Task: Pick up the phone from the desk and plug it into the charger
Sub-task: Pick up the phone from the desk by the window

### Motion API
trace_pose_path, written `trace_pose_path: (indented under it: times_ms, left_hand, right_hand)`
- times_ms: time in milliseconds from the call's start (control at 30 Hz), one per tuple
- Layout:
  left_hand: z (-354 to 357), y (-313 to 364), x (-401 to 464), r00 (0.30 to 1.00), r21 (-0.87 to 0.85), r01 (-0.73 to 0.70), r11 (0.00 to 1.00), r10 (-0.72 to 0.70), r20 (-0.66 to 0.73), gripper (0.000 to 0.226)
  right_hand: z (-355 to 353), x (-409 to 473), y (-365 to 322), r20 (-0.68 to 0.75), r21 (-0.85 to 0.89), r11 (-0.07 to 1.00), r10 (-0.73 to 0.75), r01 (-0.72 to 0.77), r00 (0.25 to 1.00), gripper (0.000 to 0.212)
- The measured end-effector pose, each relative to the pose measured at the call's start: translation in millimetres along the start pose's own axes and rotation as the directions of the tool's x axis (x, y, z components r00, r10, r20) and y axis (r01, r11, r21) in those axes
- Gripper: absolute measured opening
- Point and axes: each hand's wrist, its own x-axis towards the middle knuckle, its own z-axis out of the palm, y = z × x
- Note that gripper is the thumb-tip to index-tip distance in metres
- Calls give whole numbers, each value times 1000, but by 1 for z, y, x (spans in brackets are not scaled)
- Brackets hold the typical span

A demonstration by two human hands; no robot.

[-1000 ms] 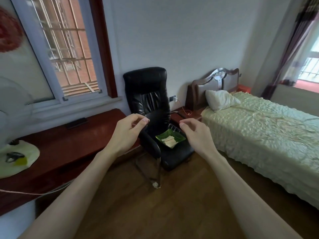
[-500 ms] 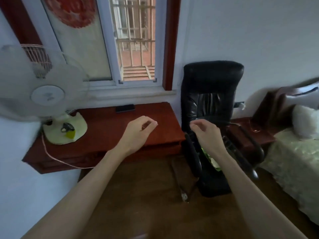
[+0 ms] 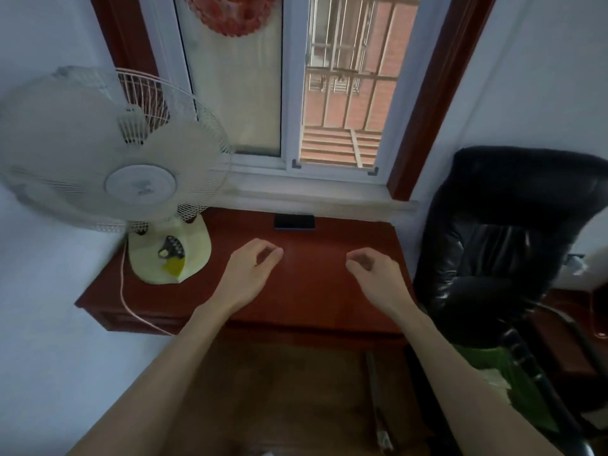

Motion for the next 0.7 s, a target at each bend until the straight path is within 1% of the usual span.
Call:
trace_pose_path:
  times_ms: [67,200,367,467,567,700]
  left_hand:
    - [2,-12,37,1000,-26,28,999,-28,10,20]
    - [10,-38,101,996,-50,49,998,-45,71,24]
    - [27,-76,154,986,-73,153,985,-148,76,18]
    - [38,-98,182,980,-41,178,983,-173,99,17]
    - [48,-118,215,974,23,189,982,-191,120,19]
    - [64,-137,258,967,124,201,972,-217,135,19]
  right_hand:
    - [7,33,-5,21,-41,999,19,-18,1000,24]
    - [23,94,-6,35,-98,994,43,-39,998,23]
    - [47,156,6,69,-127,989,84,-74,994,23]
    - [64,190,17,130,-149,985,102,-82,986,24]
    - [79,230,26,185,-141,986,109,-84,977,27]
    - [96,286,42,232,-178,982,104,-63,967,28]
